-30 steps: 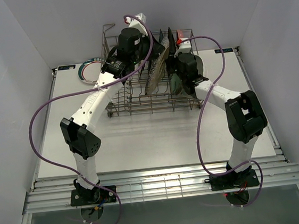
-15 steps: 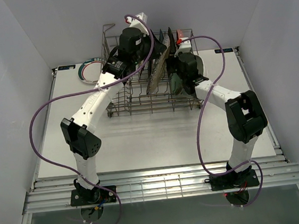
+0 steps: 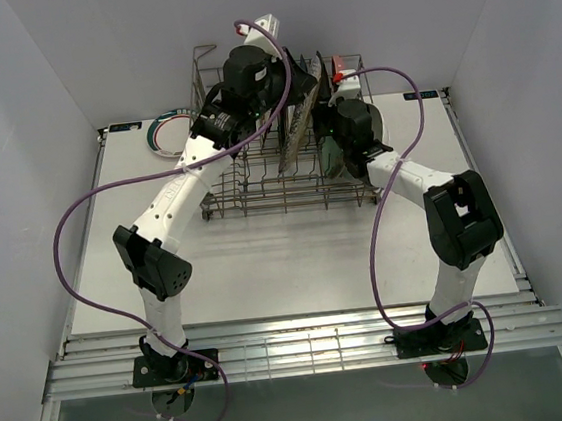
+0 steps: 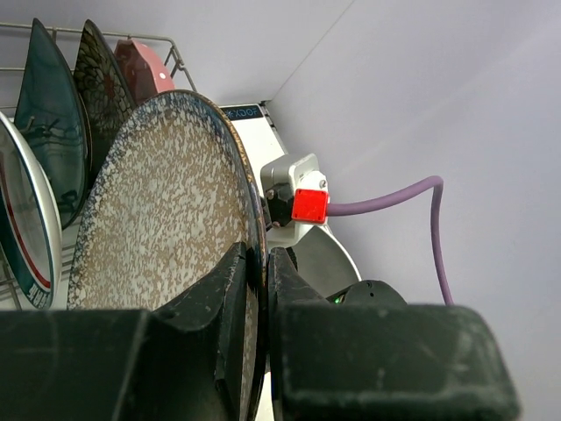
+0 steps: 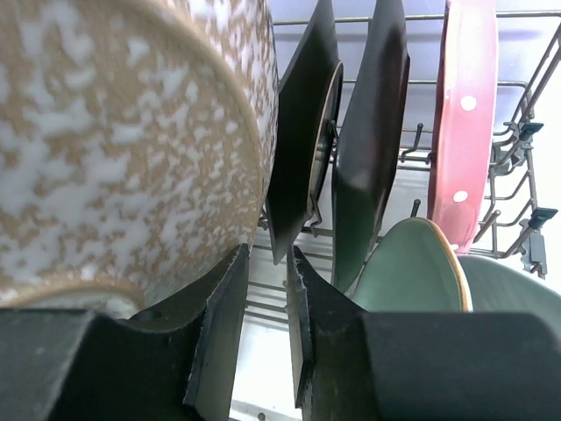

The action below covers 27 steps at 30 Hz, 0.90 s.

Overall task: Load the plates into the dish rack
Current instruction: Insert the plate into the dish rack.

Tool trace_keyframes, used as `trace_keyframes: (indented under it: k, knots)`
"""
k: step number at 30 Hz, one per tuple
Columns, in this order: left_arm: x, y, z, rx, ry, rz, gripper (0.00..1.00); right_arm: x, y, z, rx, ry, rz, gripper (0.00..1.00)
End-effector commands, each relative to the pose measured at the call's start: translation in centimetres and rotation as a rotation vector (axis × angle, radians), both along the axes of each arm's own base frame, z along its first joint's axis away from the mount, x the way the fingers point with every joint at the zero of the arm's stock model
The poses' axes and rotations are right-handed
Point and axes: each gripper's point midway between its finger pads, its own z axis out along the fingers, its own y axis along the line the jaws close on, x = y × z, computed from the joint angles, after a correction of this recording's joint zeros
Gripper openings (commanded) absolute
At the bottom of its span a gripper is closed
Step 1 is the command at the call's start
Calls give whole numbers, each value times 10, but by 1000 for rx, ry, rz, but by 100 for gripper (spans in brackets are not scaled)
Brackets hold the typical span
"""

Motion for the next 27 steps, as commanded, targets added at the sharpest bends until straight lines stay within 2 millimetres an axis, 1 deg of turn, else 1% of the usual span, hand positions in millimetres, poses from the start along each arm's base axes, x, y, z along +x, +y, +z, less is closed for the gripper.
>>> trace_keyframes:
  k: [1,3,5,8,13,14,15,16,17,19,20,22,23,27]
  knots:
    - [-86,2,176,-356,-305,-188,0,-6,6,26,51,-73,40,30]
    - [-83,0,172,-360,-282,-180,0,-7,3,23,48,-67,25,31]
    - [-81,1,171,-372,-262,-166,0,-8,-1,25,49,-74,10,31]
    - [-79,-4,169,-379,-246,-168,0,-10,-7,25,46,-75,-15,31]
    - [-79,-19,161,-373,-222,-169,0,-10,-16,23,44,-74,-32,30]
    - [-82,-24,159,-372,-216,-176,0,-10,-18,23,45,-74,-33,30]
    - [-83,-26,159,-367,-217,-173,0,-10,-19,23,47,-75,-33,30]
    - [-81,-31,154,-360,-213,-162,0,-11,-21,22,46,-73,-35,30]
    - [-85,-37,153,-356,-212,-167,0,-11,-22,22,48,-73,-38,30]
    - [-84,-42,149,-341,-211,-147,0,-11,-23,24,53,-78,-35,30]
    - [-87,-47,146,-336,-208,-151,0,-12,-23,23,54,-78,-30,30]
    - [-89,-51,144,-328,-201,-155,0,-12,-22,23,53,-78,-20,31]
    - [-83,-48,143,-326,-198,-116,0,-12,-22,23,53,-78,-17,31]
    - [-77,-47,137,-311,-187,-84,0,-12,-19,20,51,-76,0,31]
